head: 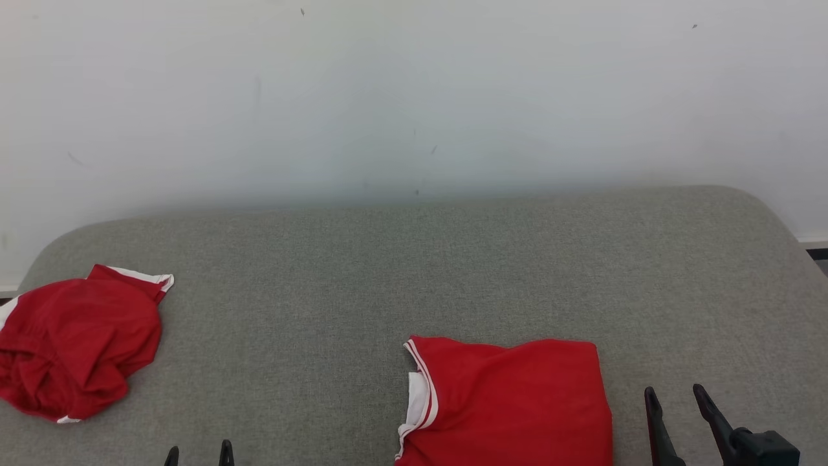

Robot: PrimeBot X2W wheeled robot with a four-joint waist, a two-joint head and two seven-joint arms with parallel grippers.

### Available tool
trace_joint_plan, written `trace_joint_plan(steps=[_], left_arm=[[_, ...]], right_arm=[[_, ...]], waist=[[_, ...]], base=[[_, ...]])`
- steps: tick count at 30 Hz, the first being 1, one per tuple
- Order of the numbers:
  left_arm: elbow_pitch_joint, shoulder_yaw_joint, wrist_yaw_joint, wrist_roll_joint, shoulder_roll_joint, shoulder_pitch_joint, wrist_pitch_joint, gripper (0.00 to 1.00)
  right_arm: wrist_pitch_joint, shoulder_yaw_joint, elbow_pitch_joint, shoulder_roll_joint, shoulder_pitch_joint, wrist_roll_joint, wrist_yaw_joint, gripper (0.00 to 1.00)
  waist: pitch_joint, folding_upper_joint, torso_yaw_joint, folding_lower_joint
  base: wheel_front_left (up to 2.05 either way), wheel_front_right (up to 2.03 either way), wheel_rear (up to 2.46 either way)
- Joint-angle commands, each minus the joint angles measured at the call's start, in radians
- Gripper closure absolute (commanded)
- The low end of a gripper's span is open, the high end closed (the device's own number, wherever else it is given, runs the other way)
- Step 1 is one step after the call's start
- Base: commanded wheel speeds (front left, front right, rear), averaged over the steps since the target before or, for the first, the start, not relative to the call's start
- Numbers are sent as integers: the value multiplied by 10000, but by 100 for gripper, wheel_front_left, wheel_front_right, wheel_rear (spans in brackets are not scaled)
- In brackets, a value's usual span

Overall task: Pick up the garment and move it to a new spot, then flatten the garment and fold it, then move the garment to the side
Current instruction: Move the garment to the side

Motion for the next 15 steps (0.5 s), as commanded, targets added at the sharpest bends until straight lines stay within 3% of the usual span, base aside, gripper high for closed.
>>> trace_joint_plan(steps=[1, 8, 15], left_arm=[[30, 71, -18, -12, -14, 55, -28, 0], [55, 157, -46, -40, -14, 21, -28, 0], [63, 92, -68, -78, -14, -2, -28, 0]], right_arm=[[27, 77, -44, 4, 14, 104, -26, 0], [645, 204, -85, -29, -115, 409, -26, 0], [3934, 219, -315, -236, -441, 1273, -26, 0]], waist=[[28, 0, -2, 0], [108, 0, 97, 0], [216, 0, 366, 0]], base=[[0, 0, 0], [0, 0, 0], [0, 0, 0]])
